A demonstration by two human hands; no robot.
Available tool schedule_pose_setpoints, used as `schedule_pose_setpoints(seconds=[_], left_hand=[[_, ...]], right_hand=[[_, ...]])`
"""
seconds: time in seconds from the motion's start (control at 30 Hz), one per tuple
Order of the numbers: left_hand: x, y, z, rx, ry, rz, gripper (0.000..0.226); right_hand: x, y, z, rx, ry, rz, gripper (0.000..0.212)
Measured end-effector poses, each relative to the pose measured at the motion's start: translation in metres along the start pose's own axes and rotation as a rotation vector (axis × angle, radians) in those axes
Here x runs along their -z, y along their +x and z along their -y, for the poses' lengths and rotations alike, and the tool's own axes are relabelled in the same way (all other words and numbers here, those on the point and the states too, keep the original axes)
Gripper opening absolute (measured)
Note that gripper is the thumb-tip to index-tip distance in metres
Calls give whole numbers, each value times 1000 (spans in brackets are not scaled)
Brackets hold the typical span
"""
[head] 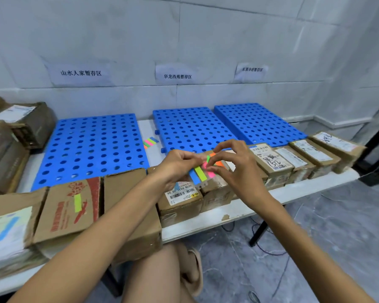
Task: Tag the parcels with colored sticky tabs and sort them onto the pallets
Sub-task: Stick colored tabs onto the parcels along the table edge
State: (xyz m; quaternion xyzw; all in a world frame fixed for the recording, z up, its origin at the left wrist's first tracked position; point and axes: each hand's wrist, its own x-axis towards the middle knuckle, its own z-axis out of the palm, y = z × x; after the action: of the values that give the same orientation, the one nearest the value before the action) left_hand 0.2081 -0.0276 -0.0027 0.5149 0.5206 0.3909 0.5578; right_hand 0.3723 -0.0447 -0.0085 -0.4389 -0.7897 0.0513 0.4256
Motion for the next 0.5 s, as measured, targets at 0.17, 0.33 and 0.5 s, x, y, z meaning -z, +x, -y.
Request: schedule_pose_setpoints(seconds=[0.17, 0.33, 0.5], left_hand=[[-6, 1, 0, -157, 54, -125, 12], [-15, 15, 4, -190, 62, -222, 14], [-23, 38, 7, -146, 138, -219, 14]], right_hand=[[23, -8, 1, -119, 94, 134, 6], [62, -2, -18, -365, 367, 116, 5], [57, 26, -85, -468, 18, 256, 6]])
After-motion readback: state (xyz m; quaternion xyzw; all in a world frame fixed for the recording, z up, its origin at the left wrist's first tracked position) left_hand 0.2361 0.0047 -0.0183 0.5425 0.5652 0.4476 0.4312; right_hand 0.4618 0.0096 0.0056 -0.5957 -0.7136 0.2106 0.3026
